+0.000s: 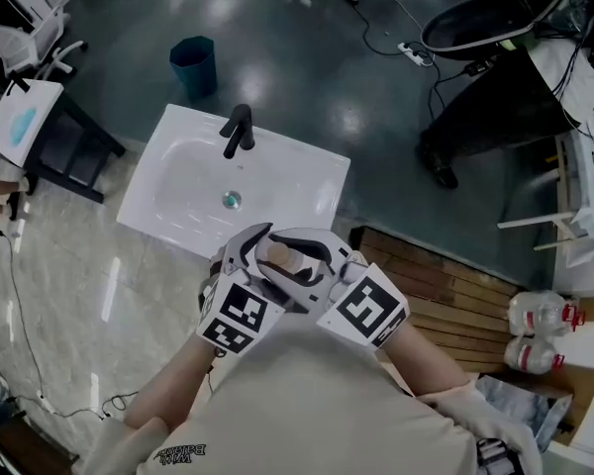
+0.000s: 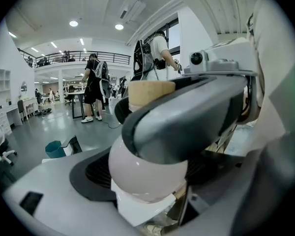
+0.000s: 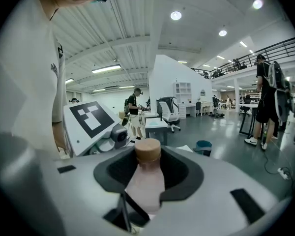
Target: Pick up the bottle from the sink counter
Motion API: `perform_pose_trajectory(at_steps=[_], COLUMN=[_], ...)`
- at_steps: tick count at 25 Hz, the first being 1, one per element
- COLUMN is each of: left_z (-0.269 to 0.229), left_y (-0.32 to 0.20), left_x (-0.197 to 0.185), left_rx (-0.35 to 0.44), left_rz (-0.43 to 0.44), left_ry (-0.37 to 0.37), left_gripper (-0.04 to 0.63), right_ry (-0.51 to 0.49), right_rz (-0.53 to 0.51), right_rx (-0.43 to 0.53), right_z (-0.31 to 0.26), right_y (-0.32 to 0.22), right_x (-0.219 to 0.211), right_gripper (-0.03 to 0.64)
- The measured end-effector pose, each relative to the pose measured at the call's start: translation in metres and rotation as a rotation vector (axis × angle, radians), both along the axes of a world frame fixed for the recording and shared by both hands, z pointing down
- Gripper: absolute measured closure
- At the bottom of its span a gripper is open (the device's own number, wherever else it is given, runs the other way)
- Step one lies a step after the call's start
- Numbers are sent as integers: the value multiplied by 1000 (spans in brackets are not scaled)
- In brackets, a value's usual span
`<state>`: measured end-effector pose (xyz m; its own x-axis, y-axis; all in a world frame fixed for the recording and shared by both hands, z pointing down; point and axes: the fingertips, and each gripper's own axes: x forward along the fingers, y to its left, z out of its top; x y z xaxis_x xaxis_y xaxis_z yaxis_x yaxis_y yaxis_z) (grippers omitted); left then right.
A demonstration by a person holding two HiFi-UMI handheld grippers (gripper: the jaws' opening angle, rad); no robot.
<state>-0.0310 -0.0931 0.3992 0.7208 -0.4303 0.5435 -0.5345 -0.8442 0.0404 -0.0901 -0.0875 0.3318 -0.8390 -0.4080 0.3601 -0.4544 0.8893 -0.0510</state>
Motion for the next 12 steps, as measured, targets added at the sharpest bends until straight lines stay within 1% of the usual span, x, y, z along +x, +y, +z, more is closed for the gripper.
perform_pose_trajectory(at_steps=[6,12], left_z=[0,4], left_y=[2,3], left_x=[0,-3], left_rx=[-5,-12], left_rz=[1,2], left_ry=[7,-2], left_gripper=[206,206], right_ry=[-3,1], right_rz=[12,10], right_rx=[-8,-3], right_z=[0,3], right_y=[1,2], right_x=[0,-2], right_gripper=[497,497])
